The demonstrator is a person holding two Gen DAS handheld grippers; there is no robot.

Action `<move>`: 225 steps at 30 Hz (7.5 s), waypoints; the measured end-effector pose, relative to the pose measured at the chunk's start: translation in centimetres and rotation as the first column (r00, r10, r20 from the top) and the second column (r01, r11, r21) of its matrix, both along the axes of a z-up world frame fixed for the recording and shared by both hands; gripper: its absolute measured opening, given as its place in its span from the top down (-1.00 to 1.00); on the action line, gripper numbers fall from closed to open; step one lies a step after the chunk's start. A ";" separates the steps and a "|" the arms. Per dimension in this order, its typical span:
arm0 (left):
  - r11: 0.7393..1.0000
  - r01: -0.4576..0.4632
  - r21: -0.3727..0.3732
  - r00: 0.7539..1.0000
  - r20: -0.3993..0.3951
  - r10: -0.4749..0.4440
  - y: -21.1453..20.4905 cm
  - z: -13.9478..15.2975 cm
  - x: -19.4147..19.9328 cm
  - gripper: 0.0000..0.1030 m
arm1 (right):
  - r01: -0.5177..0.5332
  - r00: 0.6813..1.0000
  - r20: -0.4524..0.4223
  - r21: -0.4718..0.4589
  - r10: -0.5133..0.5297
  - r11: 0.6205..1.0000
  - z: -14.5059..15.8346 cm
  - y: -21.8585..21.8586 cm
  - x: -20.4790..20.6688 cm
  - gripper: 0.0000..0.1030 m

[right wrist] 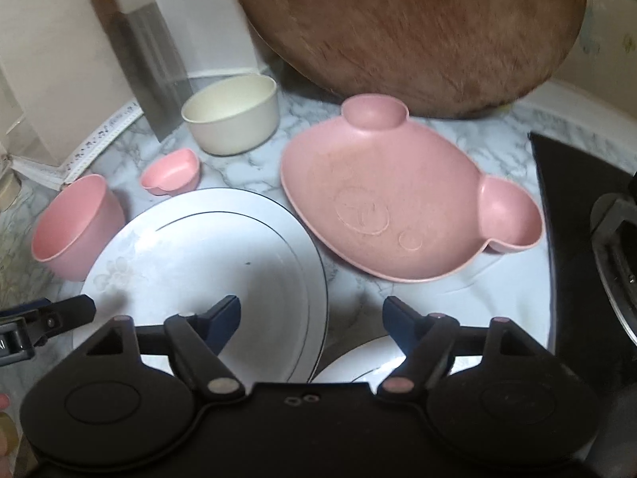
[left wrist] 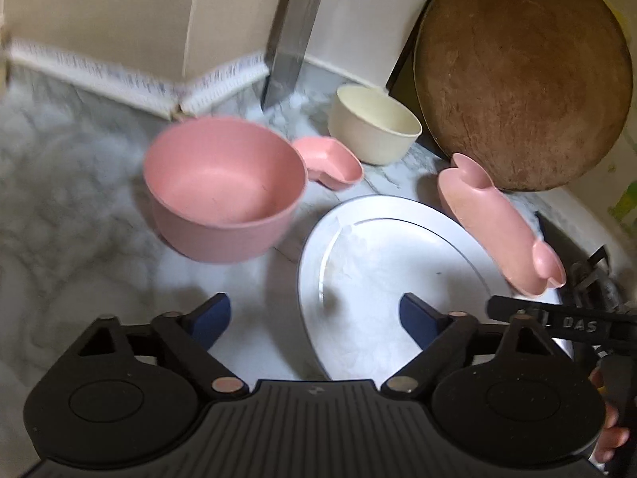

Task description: Organize plates and bowls

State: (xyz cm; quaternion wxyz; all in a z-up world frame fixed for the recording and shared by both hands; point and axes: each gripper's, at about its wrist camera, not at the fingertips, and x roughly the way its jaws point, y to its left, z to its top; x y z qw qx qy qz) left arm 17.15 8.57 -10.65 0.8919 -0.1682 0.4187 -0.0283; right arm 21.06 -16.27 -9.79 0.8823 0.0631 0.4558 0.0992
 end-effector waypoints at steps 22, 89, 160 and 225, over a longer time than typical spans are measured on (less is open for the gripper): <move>0.999 0.046 0.002 0.994 -0.097 -0.046 -0.6 -1.4 1.7 0.57 | 0.014 0.999 -0.050 0.039 -0.012 0.999 -0.8 -0.3 1.7 0.68; 0.984 0.140 0.109 0.980 0.130 -0.154 -5.7 5.5 -7.7 -0.51 | -0.017 0.974 0.225 -0.058 0.030 0.998 4.6 -5.2 -13.0 -0.98; 0.811 0.583 0.054 0.809 -0.137 -0.572 -18.0 -0.8 4.3 0.68 | 0.303 0.951 -0.118 0.155 -0.286 0.940 -2.3 -12.1 -11.8 0.69; 0.987 0.159 -0.014 0.975 -0.155 -0.159 1.8 -0.1 -1.2 0.68 | -0.130 0.989 -0.050 0.141 0.138 0.981 1.6 2.7 -5.6 0.73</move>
